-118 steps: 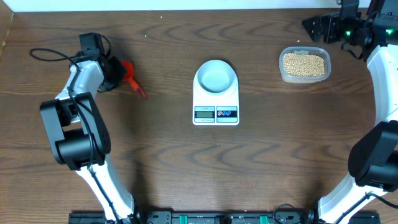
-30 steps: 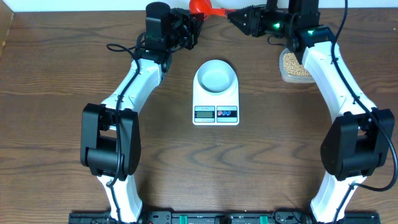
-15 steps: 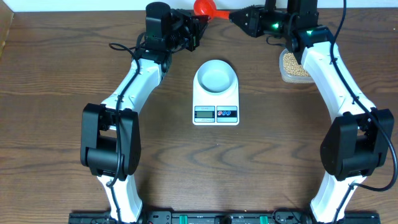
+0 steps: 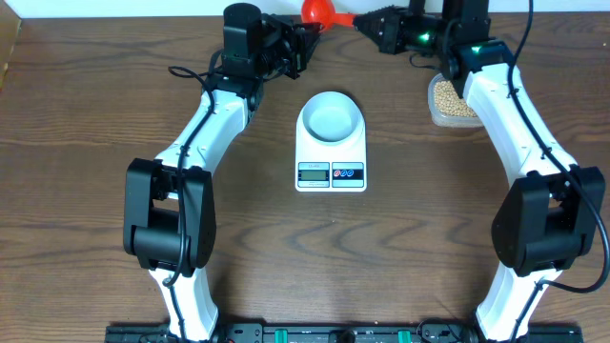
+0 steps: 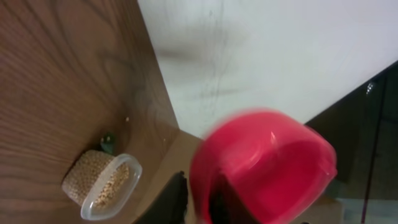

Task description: Scoop item into bowl and weigh 50g on scale

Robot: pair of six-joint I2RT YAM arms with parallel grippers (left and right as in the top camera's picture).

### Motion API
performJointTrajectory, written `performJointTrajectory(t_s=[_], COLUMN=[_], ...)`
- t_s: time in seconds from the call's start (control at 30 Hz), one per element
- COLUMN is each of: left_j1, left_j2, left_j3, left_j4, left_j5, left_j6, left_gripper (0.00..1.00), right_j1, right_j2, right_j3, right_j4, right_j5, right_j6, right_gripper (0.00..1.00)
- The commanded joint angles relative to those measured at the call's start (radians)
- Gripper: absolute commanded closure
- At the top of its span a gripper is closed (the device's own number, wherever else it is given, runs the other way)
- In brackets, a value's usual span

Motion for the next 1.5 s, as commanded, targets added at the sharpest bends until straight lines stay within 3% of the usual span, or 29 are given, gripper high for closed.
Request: performJointTrajectory(t_s=[0.0, 0.1, 0.33, 0.7, 0.9, 1.0, 1.23, 1.47], left_j1=[0.003, 0.003, 0.003, 0.003, 0.002, 0.002, -0.002, -0.019], left_j2=[-0.008, -0.008, -0.007, -0.007, -0.007, -0.007, -0.007, -0.007], left_j3=[0.013, 0.013, 0.013, 0.012, 0.012, 0.012, 0.012, 0.012], left_j4=[0.003, 0.003, 0.003, -0.005, -0.004, -0.004, 0.001, 0.019], left_j5=[-0.003, -0.038, -0.072, -0.211, -0.212, -0.208, -0.174, -0.129], left_j6=[0.006, 0.006, 0.007, 0.131, 0.131, 0.14, 0.196, 0.408], left_gripper=[0.69, 0.6, 0.5, 0.5, 0.51, 0.58, 0.58, 0.51], right_j1=[-0.03, -0.032, -0.033, -0.032, -0.02, -0.017, -0.017, -0.018], right_j2=[0.0, 0.0, 0.0, 0.0, 0.0, 0.0, 0.0, 0.0], right_j3=[0.018, 0.018, 0.018, 0.018, 0.018, 0.017, 0.018, 0.018], right_j4=[-0.001, 0.0, -0.001, -0.005, -0.01, -0.014, -0.019, -0.019], right_j5=[-0.011, -0.024, -0.055, -0.122, -0.124, -0.123, -0.074, -0.066], right_j6=[0.132, 0.183, 0.217, 0.253, 0.252, 0.252, 0.26, 0.259], right_gripper=[0.99, 0.99, 0.99, 0.99, 0.99, 0.99, 0.99, 0.99])
